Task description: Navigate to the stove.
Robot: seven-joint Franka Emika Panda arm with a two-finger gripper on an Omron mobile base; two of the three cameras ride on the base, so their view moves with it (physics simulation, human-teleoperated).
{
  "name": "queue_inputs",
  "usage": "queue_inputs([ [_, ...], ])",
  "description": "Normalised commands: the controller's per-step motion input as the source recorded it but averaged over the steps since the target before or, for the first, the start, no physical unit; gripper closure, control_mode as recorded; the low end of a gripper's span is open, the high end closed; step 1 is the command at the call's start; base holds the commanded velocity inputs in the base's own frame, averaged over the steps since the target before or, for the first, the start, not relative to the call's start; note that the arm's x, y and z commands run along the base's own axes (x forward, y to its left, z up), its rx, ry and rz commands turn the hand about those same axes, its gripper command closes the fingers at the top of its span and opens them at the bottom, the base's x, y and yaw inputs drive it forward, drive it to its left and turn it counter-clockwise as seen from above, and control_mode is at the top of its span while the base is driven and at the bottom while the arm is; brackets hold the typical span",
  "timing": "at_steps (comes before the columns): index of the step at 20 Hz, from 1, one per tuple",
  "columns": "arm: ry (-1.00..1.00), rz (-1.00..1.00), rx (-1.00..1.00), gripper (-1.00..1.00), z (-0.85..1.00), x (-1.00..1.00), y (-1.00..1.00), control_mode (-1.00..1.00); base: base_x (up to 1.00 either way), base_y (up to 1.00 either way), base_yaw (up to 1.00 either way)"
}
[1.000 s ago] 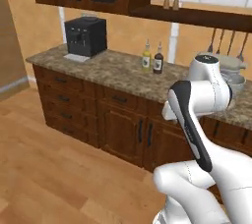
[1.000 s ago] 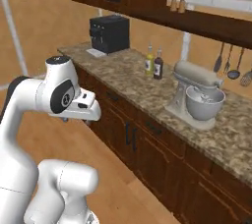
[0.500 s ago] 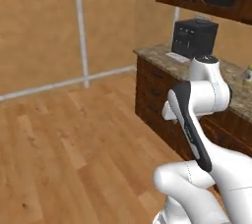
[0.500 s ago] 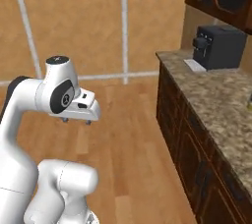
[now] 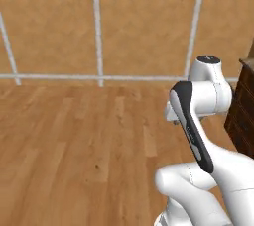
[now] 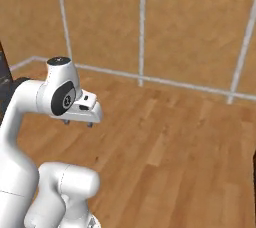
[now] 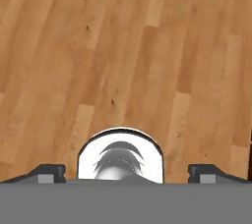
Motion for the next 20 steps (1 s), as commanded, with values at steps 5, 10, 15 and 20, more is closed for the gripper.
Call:
queue_inputs([
  [5, 0.0, 0.0, 0.0, -1.0, 0.0, 0.0, 0.0, 1.0, 0.53, 0.47, 0.75],
  [10, 0.0, 0.0, 0.0, -1.0, 0.0, 0.0, 0.0, 1.0, 0.96, 0.67, 0.57],
  [15, 0.0, 0.0, 0.0, -1.0, 0.0, 0.0, 0.0, 1.0, 1.0, 0.91, 0.37],
  [20, 0.0, 0.0, 0.0, -1.0, 0.0, 0.0, 0.0, 1.0, 0.95, 1.0, 0.22],
])
